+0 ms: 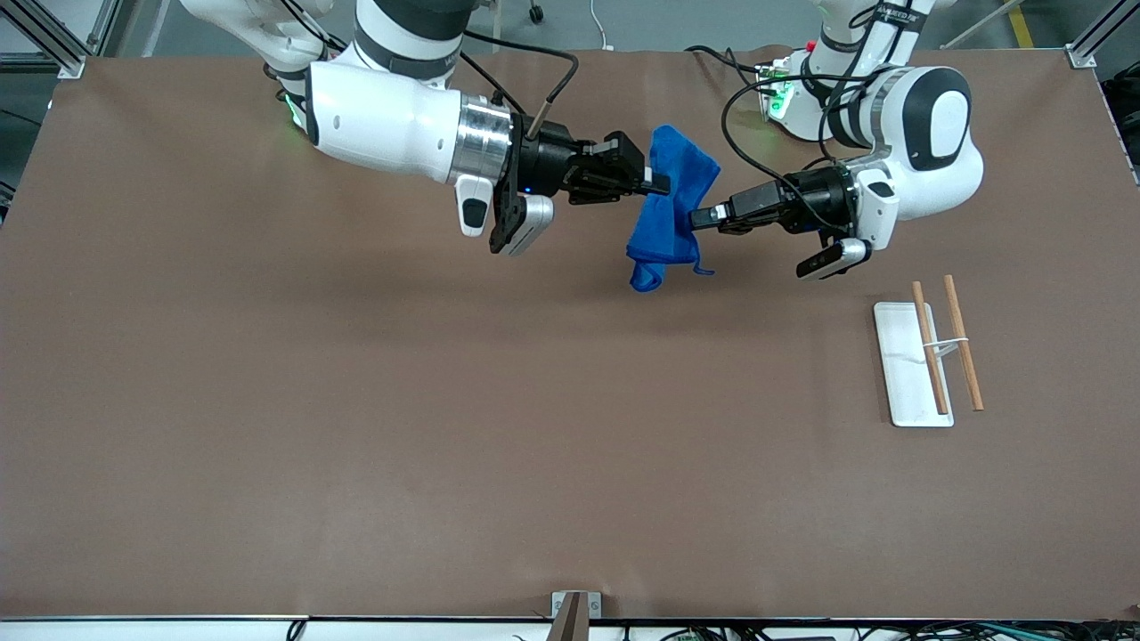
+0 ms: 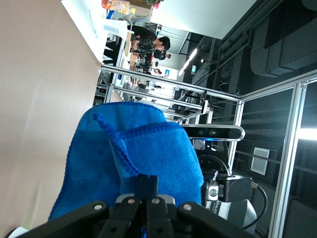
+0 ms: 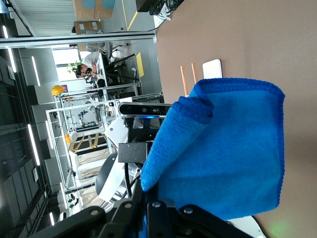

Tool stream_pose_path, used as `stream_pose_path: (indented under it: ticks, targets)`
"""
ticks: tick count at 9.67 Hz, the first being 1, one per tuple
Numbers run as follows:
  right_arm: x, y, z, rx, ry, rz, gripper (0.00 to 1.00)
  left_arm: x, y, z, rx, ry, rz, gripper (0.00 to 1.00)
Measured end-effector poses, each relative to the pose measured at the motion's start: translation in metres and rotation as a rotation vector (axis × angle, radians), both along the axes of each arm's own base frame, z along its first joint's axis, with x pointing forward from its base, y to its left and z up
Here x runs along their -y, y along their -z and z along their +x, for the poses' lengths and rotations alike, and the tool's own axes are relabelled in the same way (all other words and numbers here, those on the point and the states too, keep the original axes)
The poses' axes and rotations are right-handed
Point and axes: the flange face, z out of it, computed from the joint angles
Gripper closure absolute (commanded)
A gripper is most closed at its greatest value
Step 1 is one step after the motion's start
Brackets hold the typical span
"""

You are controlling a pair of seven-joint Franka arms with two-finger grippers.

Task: Right arm passes towel to left arm to hang
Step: 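Grasp the hanging towel with the left gripper beside the right gripper, then open the right gripper and withdraw while the left gripper carries the towel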

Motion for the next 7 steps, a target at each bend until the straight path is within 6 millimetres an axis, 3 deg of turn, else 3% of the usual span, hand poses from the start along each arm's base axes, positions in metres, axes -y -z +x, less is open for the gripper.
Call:
stream_pose_path:
  ticks: [2, 3, 5, 7]
  targets:
    - [0.006, 0.003, 0.002, -0.011, -0.036, -0.019, 0.0, -0.003, -0.001, 0.002, 0.005, 0.033, 0.046, 1.0]
    - [0.025, 0.005, 0.013, 0.001, -0.077, -0.071, 0.0, -0.009, -0.004, 0.006, 0.004, 0.046, 0.07, 1.0]
    - [0.098, 0.012, 0.045, 0.04, -0.148, -0.298, 0.0, -0.021, -0.007, 0.015, 0.029, 0.086, 0.153, 1.0]
    - [0.183, 0.016, 0.067, 0.072, -0.162, -0.608, 0.0, -0.052, -0.017, 0.027, 0.057, 0.136, 0.306, 1.0]
